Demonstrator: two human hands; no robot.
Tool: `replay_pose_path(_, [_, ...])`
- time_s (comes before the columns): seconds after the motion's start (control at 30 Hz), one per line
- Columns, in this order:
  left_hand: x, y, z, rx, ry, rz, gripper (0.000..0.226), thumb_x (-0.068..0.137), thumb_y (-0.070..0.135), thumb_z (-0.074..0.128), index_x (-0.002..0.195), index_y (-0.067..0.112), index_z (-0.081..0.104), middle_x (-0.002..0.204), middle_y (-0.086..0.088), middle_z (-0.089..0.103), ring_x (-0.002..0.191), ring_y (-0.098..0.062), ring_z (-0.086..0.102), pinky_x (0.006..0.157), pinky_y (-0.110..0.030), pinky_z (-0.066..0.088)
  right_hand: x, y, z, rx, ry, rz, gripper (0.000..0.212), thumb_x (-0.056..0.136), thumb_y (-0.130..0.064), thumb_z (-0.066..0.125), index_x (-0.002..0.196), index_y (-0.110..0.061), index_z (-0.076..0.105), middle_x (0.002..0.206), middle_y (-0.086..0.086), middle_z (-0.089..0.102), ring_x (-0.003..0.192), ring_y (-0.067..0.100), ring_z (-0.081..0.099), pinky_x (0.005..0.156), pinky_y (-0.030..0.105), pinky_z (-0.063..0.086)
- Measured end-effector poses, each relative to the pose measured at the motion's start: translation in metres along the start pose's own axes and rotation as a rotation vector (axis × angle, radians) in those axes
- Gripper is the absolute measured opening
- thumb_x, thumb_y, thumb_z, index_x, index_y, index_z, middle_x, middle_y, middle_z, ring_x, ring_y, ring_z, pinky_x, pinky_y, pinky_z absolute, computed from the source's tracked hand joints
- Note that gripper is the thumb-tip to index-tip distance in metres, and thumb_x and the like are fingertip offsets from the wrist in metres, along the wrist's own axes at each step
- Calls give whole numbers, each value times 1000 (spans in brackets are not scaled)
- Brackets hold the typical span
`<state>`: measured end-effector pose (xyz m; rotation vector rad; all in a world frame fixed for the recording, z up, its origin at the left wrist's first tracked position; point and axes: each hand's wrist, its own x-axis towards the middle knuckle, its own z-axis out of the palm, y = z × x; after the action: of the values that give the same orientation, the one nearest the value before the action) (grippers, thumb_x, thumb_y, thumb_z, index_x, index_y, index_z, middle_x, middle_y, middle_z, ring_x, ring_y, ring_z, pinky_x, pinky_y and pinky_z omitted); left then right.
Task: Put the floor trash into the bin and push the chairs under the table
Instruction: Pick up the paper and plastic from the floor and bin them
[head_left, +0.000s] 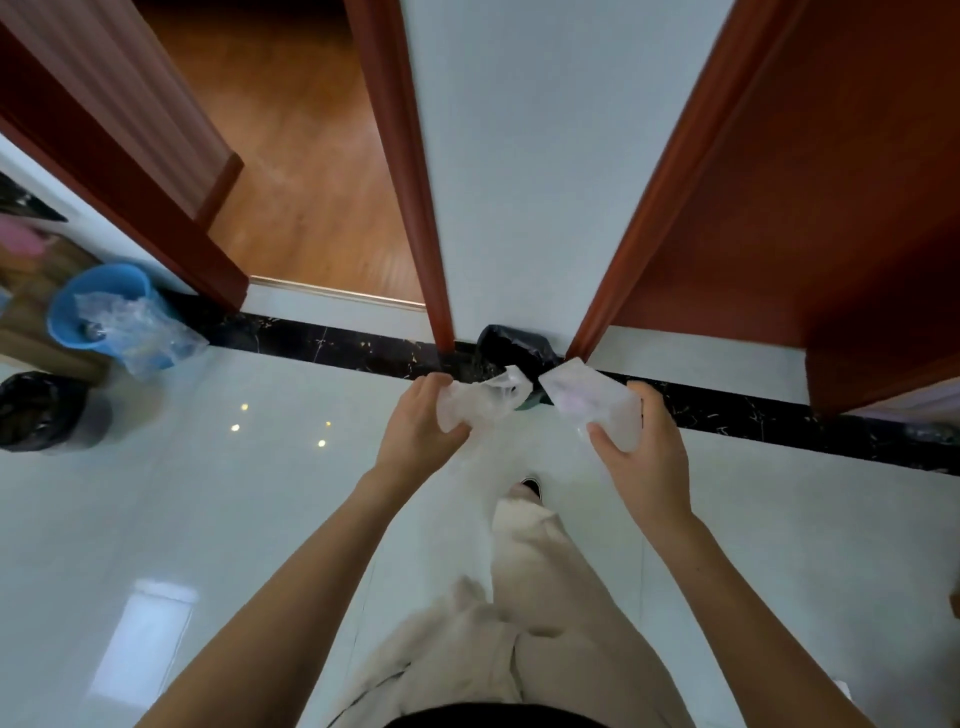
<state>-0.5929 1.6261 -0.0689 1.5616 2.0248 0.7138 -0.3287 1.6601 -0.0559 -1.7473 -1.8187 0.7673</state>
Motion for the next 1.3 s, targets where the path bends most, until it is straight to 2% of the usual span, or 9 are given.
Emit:
replay_pose_path(0.13, [53, 15, 15, -27, -16, -23, 52, 74, 22, 78, 118, 10, 53, 108, -4, 57, 94, -19, 54, 78, -26, 42, 67, -4, 3, 5, -34, -20, 54, 86, -30, 72, 130, -18, 44, 121, -2, 57, 110, 17, 52, 81, 26, 40])
replay_pose_path(0.33, [116, 17, 19, -4, -27, -22, 55, 73, 23, 77, 120, 11, 52, 109, -2, 56, 98, -20, 53, 80, -26, 42, 132, -7, 9, -4, -47, -28, 53, 86, -31, 71, 130, -16, 45, 120, 0, 58, 108, 17, 52, 84, 26, 41])
replay_pose_path(0.5, [155, 0, 18, 35, -79, -10, 56, 73, 21, 76, 122, 11, 51, 113, -3, 56, 102, -22, 53, 83, -26, 41, 161, -4, 31, 49, -1, 71, 47, 86, -27, 72, 124, -19, 46, 111, -7, 54, 102, 11, 51, 81, 29, 46])
replay_pose_path(0.67, [197, -46, 52, 42, -171, -26, 55, 74, 20, 75, 122, 10, 50, 115, -2, 54, 103, -20, 52, 86, -26, 42, 187, 28, 95, 71, 41, 204, 57, 87, -30, 70, 136, -21, 42, 129, -2, 55, 117, 17, 52, 95, 37, 48])
replay_pose_path(0.8, [229, -97, 110, 48, -245, -14, 56, 73, 16, 76, 123, 8, 51, 117, -5, 50, 101, -20, 53, 85, -23, 42, 216, 71, 160, 78, 72, 303, 59, 87, -33, 68, 138, -22, 40, 133, 0, 54, 119, 22, 52, 96, 47, 49])
replay_pose_path(0.93, [268, -161, 198, 41, -274, 1, 55, 74, 17, 76, 123, 15, 52, 122, 0, 40, 100, -13, 49, 82, -18, 42, 241, 148, 226, 100, 162, 354, 64, 85, -33, 73, 139, -24, 39, 134, 2, 54, 117, 25, 54, 96, 49, 49])
replay_pose_path(1.03, [297, -206, 267, 16, -293, 7, 55, 73, 16, 77, 123, 13, 54, 122, -2, 39, 101, -14, 48, 84, -17, 39, 253, 211, 272, 95, 209, 367, 64, 83, -31, 76, 136, -23, 41, 126, 5, 57, 107, 25, 57, 91, 49, 52])
replay_pose_path(1.2, [340, -264, 370, -26, -273, 20, 53, 72, 12, 76, 121, 11, 56, 115, 1, 38, 94, -11, 44, 78, 3, 29, 266, 295, 347, 126, 191, 356, 63, 84, -31, 74, 136, -23, 41, 126, 3, 57, 107, 23, 57, 91, 47, 51])
replay_pose_path(1.3, [354, -292, 419, -43, -265, 8, 51, 73, 14, 75, 121, 15, 56, 115, 4, 39, 92, -11, 46, 76, -2, 34, 271, 333, 384, 126, 183, 330, 63, 84, -31, 75, 136, -24, 40, 126, 2, 56, 106, 23, 57, 91, 48, 51])
